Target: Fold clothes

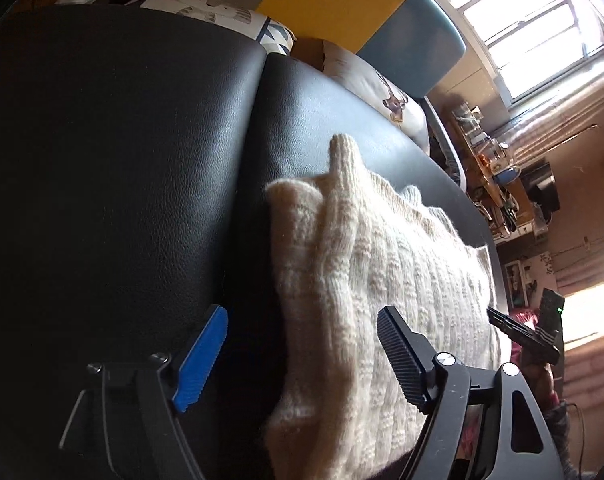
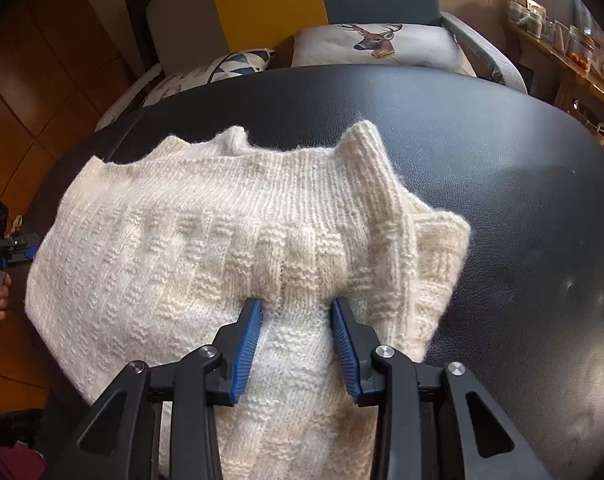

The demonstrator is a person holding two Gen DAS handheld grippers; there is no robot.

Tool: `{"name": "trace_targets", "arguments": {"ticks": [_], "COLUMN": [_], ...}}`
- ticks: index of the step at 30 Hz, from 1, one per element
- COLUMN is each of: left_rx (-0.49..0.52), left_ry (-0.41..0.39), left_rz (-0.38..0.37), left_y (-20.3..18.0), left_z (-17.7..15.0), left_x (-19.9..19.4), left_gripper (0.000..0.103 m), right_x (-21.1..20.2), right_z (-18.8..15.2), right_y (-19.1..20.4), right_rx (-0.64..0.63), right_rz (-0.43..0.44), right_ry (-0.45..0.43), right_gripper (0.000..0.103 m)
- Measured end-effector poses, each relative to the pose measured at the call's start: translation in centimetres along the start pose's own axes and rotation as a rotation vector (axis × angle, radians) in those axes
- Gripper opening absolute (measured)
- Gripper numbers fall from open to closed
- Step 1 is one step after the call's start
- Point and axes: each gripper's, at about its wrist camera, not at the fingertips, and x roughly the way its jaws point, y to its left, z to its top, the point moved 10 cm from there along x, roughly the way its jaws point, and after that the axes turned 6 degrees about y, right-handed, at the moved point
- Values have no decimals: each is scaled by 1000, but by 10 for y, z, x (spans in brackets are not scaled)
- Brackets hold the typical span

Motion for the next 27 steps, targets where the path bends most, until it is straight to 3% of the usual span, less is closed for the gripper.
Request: {"name": "trace_targets", "arguments": {"ticks": [7, 10, 14, 18, 22, 23, 25, 26, 27], "left_rx": [-1, 33, 57, 104, 172, 161, 138, 130, 132], "left_ry": [27, 59, 93, 36, 12, 10, 6, 4, 2], "left_rz": [-34, -5, -53, -89, -80, -84, -93, -97, -95], "left_y": [0, 0, -6, -18, -29, -29, -28, -28, -30], "left_z": [10, 12, 11, 17, 16, 16, 17, 17, 17], "left_x": [5, 15, 26, 25, 29, 30, 33, 34, 35], "left_gripper": [83, 83, 83, 82, 79, 73, 35, 23, 22], "right_x": [-3, -4, -2, -1, -1, -1, 0, 1, 2], "right_z": [-2, -1, 0, 1, 0, 1, 2, 2, 2], "right_y": [-3, -2, -1, 0, 1, 1, 1, 2, 3], "right_rx": [37, 37, 33, 28, 19, 10, -2, -6, -14], "right_rz": [17, 5, -9, -26, -35, -38, -45, -47, -50], "right_ry": [-52, -54, -48, -47, -36, -26, 3, 23, 39], "right_gripper": [36, 37, 38, 38, 38, 38, 38, 38, 38]}}
